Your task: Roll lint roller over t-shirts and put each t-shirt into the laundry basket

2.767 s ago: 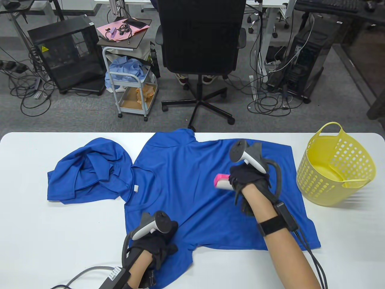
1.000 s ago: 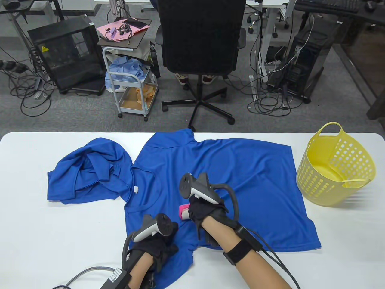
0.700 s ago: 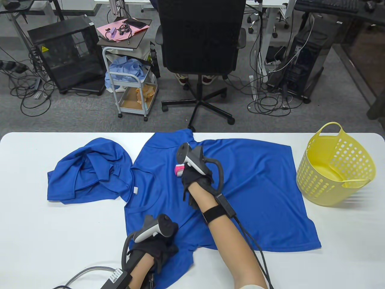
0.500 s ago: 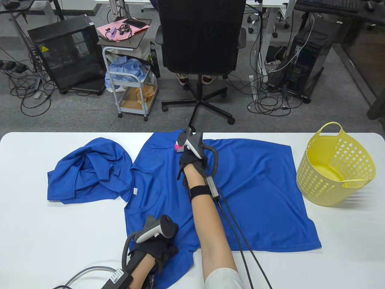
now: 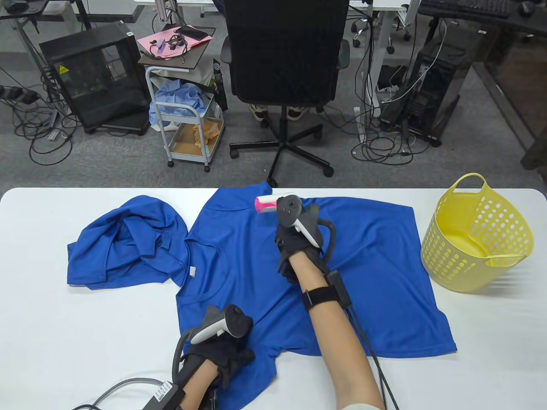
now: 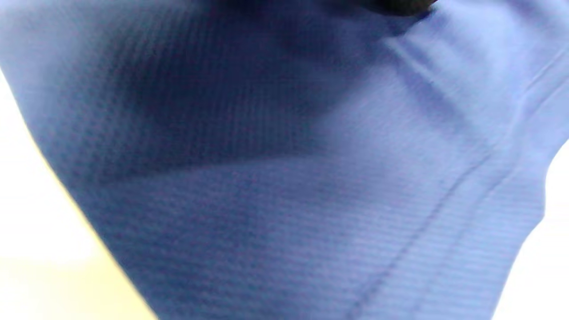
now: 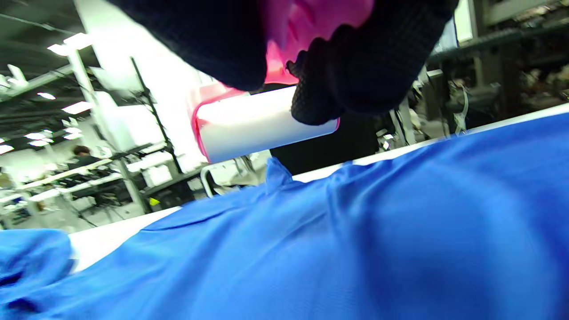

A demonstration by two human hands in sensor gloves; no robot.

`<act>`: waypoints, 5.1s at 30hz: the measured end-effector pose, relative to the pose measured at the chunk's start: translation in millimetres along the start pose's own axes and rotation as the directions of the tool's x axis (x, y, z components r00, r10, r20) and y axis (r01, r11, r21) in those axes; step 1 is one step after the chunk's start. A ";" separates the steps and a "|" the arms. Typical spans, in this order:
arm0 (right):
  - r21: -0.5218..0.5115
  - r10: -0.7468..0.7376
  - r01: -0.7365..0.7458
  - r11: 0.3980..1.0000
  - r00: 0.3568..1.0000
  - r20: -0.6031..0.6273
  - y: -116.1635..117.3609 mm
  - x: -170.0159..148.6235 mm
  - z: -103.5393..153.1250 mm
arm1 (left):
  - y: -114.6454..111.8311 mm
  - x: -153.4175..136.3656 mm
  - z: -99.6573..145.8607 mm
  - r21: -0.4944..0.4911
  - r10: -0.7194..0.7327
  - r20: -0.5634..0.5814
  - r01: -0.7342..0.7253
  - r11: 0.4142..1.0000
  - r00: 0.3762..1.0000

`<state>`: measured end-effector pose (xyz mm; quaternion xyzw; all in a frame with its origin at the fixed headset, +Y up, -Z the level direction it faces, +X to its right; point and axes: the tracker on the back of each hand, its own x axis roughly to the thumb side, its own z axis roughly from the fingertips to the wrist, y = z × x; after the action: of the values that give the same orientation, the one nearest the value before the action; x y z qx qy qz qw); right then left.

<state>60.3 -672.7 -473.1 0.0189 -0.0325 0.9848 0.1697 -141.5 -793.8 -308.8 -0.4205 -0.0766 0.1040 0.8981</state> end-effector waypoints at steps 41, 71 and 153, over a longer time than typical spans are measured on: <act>0.576 0.248 0.009 0.818 0.897 -0.366 27.3 -234.8 175.0 | 13.2 -6.0 104.8 0.416 0.279 0.074 -0.284 0.864 0.957; 0.609 0.175 0.125 0.783 0.895 -0.410 21.7 -248.0 181.3 | 146.0 15.0 -60.5 0.431 0.195 -0.276 -0.060 0.900 0.941; 0.602 0.159 0.134 0.787 0.899 -0.408 23.2 -248.5 183.0 | 76.4 -152.1 117.9 0.814 0.293 0.091 -0.241 0.529 0.952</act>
<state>291.3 -790.2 -304.0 -0.1486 0.3292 0.9203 0.1502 -324.5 -697.1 -300.5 0.0316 0.0705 0.2515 0.9648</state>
